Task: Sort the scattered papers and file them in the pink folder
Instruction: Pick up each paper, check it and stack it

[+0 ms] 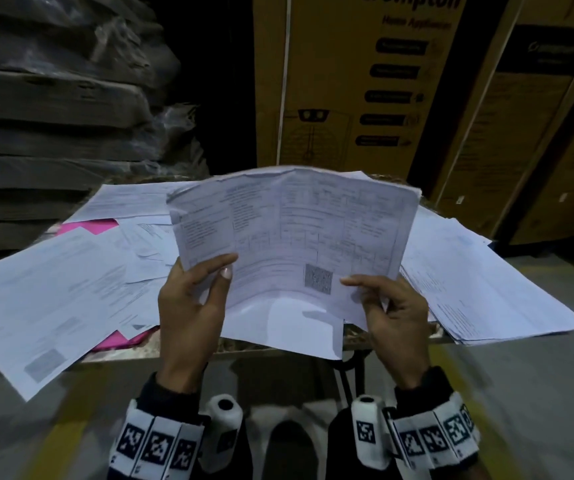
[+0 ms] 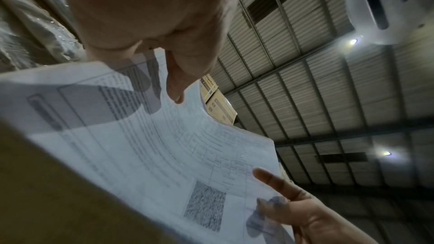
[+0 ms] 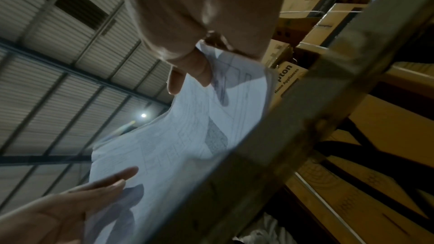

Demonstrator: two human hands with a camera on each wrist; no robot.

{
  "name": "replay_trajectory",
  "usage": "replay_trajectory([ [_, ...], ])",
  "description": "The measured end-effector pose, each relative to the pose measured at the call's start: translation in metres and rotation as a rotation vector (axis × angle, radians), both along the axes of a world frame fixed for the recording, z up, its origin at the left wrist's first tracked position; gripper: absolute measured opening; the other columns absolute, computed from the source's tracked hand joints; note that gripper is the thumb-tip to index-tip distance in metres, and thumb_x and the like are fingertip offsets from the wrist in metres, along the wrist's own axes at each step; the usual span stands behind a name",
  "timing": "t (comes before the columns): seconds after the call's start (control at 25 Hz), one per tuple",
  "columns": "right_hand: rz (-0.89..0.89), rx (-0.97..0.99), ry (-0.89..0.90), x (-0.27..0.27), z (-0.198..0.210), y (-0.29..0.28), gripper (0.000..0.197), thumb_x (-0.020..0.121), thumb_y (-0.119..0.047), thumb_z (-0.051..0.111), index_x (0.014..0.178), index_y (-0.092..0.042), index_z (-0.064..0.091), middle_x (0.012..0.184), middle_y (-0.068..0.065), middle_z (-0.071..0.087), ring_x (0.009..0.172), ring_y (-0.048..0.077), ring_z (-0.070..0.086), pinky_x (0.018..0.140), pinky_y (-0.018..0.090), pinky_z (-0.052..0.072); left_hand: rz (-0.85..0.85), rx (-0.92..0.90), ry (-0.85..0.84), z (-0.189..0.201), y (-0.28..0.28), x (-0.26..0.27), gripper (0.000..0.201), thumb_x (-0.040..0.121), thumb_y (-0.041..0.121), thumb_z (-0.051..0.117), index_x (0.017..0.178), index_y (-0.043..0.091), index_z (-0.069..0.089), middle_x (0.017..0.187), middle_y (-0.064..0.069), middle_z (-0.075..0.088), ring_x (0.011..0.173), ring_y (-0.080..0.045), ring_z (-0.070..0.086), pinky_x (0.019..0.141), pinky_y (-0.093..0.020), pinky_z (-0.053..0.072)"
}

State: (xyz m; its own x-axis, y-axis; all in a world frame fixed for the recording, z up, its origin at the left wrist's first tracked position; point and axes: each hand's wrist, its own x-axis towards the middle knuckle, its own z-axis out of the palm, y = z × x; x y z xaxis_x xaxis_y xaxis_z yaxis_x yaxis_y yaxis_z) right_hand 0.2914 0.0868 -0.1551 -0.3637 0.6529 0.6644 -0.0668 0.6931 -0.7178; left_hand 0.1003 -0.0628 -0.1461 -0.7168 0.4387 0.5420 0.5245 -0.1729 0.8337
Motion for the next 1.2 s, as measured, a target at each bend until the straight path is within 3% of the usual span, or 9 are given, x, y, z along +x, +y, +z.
replay_trajectory([
  [0.12, 0.011, -0.104, -0.058, 0.0, -0.009, -0.002, 0.047, 0.091, 0.013, 0.056, 0.091, -0.03, 0.073, 0.104, 0.004, 0.072, 0.107, 0.019, 0.064, 0.085, 0.006, 0.045, 0.042, -0.068, -0.042, -0.01, 0.001, -0.003, 0.02, 0.091, 0.01, 0.068, 0.103, 0.025, 0.074, 0.121, -0.008, 0.066, 0.122, -0.023, 0.059, 0.088, -0.001, 0.044],
  [0.24, -0.006, -0.144, -0.05, 0.003, -0.002, -0.001, 0.047, 0.092, 0.013, 0.055, 0.097, -0.031, 0.074, 0.104, -0.013, 0.074, 0.105, 0.0, 0.064, 0.088, 0.006, 0.044, 0.076, -0.087, -0.045, -0.01, 0.001, -0.005, 0.019, 0.091, 0.008, 0.068, 0.103, 0.021, 0.075, 0.122, -0.007, 0.065, 0.121, -0.019, 0.058, 0.089, -0.002, 0.045],
  [0.44, 0.035, -0.273, 0.044, 0.013, 0.016, -0.008, 0.043, 0.093, 0.01, 0.056, 0.107, -0.028, 0.073, 0.112, -0.035, 0.066, 0.113, -0.015, 0.055, 0.095, 0.003, 0.04, 0.089, -0.072, 0.005, -0.003, -0.004, 0.0, 0.015, 0.09, 0.013, 0.071, 0.102, 0.021, 0.075, 0.125, -0.003, 0.057, 0.123, -0.022, 0.053, 0.1, -0.039, 0.052],
  [0.56, 0.076, -0.347, 0.022, 0.027, 0.02, -0.014, 0.046, 0.093, 0.009, 0.057, 0.114, -0.029, 0.072, 0.118, -0.03, 0.066, 0.121, -0.01, 0.053, 0.106, 0.017, 0.041, 0.077, -0.08, 0.002, 0.001, -0.008, 0.003, 0.018, 0.089, 0.016, 0.072, 0.102, 0.027, 0.074, 0.129, 0.0, 0.051, 0.122, -0.01, 0.052, 0.099, -0.019, 0.049],
  [0.68, 0.102, -0.412, 0.006, 0.045, 0.018, -0.023, 0.044, 0.093, 0.008, 0.058, 0.117, -0.026, 0.072, 0.121, -0.029, 0.066, 0.122, -0.011, 0.051, 0.11, 0.025, 0.038, 0.048, -0.114, -0.003, 0.004, -0.015, 0.007, 0.022, 0.088, 0.018, 0.074, 0.108, 0.027, 0.073, 0.14, 0.003, 0.043, 0.12, 0.008, 0.045, 0.084, 0.005, 0.037],
  [0.8, 0.075, -0.45, 0.068, 0.054, 0.015, -0.031, 0.044, 0.093, 0.006, 0.059, 0.116, -0.028, 0.072, 0.131, -0.023, 0.061, 0.129, -0.007, 0.047, 0.111, 0.028, 0.038, 0.028, -0.151, -0.025, 0.003, -0.017, 0.016, 0.028, 0.09, 0.025, 0.073, 0.115, 0.038, 0.069, 0.148, 0.013, 0.033, 0.133, -0.006, 0.038, 0.09, 0.002, 0.03],
  [1.0, 0.0, -0.474, 0.205, 0.047, 0.008, -0.044, 0.045, 0.094, 0.004, 0.06, 0.112, -0.035, 0.072, 0.139, -0.015, 0.057, 0.132, -0.001, 0.047, 0.106, 0.02, 0.044, -0.137, -0.238, -0.109, 0.002, -0.012, 0.059, 0.05, 0.089, 0.057, 0.056, 0.137, 0.055, 0.043, 0.134, 0.003, 0.037, 0.126, -0.014, 0.042, 0.099, -0.028, 0.041],
  [1.12, -0.023, -0.445, 0.223, 0.039, 0.007, -0.052, 0.044, 0.094, 0.002, 0.061, 0.118, -0.033, 0.07, 0.143, -0.016, 0.053, 0.136, 0.001, 0.043, 0.113, 0.034, 0.04, -0.317, -0.248, -0.153, 0.003, -0.005, 0.084, 0.053, 0.09, 0.059, 0.047, 0.142, 0.056, 0.037, 0.129, 0.011, 0.049, 0.111, -0.007, 0.059, 0.082, -0.016, 0.049],
  [1.2, -0.013, -0.439, 0.194, 0.033, 0.005, -0.06, 0.043, 0.094, 0.001, 0.061, 0.123, -0.03, 0.068, 0.142, -0.02, 0.052, 0.136, -0.001, 0.042, 0.113, 0.036, 0.041, -0.388, -0.171, -0.167, 0.004, 0.0, 0.091, 0.048, 0.094, 0.051, 0.05, 0.141, 0.045, 0.047, 0.135, 0.018, 0.054, 0.113, -0.004, 0.06, 0.085, -0.013, 0.05],
])
